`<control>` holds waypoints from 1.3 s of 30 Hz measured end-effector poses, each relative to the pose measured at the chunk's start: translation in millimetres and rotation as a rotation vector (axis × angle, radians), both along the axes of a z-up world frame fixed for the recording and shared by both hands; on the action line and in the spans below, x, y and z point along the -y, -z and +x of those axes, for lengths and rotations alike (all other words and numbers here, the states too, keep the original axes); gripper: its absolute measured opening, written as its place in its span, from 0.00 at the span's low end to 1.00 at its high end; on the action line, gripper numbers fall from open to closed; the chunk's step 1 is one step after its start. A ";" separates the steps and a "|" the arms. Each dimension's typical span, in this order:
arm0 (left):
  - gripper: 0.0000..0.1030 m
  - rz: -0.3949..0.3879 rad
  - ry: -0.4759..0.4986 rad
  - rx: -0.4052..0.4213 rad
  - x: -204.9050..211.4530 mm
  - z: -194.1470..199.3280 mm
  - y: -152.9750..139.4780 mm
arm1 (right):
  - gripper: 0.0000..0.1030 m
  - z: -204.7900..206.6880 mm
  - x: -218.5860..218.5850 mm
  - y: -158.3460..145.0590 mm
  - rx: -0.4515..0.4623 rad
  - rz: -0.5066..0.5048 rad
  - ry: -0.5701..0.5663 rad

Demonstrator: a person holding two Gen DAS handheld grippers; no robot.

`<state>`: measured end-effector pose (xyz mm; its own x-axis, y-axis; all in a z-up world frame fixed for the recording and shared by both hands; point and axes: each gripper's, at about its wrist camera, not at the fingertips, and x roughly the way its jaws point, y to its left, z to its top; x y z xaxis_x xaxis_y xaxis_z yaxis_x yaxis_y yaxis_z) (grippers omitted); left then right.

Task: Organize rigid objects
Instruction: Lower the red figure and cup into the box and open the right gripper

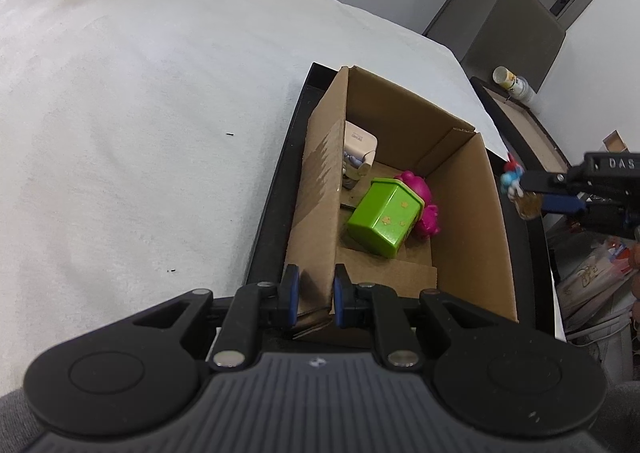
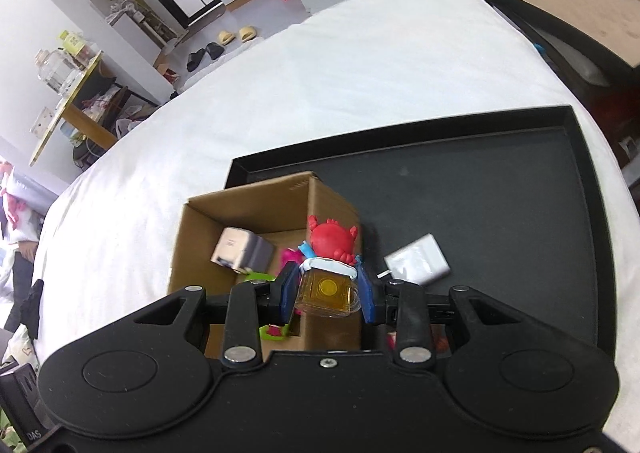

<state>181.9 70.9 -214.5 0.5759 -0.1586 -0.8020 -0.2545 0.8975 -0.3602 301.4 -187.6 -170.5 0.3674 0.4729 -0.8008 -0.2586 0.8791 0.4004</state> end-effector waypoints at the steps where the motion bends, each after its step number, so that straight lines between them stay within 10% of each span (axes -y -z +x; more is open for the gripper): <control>1: 0.16 -0.001 0.002 0.001 -0.1 -0.1 0.4 | 0.31 0.9 -3.8 -1.1 0.001 -0.002 -0.003; 39: 0.16 -0.017 -0.001 0.011 -2.3 -0.8 3.0 | 0.33 22.1 -86.4 10.3 -0.032 -0.021 -0.032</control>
